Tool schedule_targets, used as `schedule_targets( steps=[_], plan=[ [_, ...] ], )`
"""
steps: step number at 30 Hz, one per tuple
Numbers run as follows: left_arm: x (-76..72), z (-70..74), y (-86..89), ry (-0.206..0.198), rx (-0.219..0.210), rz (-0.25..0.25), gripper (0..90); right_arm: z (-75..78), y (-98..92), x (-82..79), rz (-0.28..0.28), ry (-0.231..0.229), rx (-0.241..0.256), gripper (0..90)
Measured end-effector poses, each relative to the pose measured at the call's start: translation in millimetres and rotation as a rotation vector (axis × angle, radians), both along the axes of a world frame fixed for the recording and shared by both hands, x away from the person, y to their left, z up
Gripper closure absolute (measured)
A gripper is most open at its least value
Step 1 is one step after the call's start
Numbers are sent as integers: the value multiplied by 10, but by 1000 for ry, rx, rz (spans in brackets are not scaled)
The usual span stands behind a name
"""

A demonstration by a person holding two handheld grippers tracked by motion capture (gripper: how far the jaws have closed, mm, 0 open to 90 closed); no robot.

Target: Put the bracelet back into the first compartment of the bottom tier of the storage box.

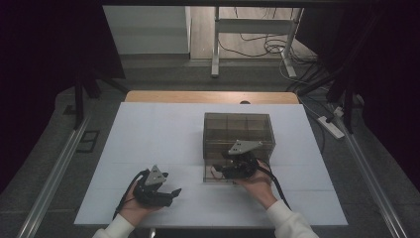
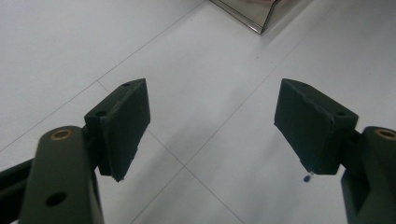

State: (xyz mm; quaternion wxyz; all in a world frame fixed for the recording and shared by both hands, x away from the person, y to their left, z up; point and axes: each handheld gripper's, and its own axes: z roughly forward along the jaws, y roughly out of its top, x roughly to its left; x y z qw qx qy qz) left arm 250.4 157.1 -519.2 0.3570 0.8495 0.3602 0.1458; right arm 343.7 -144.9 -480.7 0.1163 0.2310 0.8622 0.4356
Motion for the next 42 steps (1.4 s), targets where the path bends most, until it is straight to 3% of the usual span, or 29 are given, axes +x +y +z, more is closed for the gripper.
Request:
schedule_targets(
  steps=[6,27,42],
  plan=[
    [0,4,4,1,-9,3,254,8,-103,-89,5,-22,6,360],
    [35,4,-4,2,-7,-1,254,10,-700,-256,-101,-43,67,347],
    [38,-2,-5,3,-3,0,254,-43,-1058,-469,-148,-60,69,339]
  ],
)
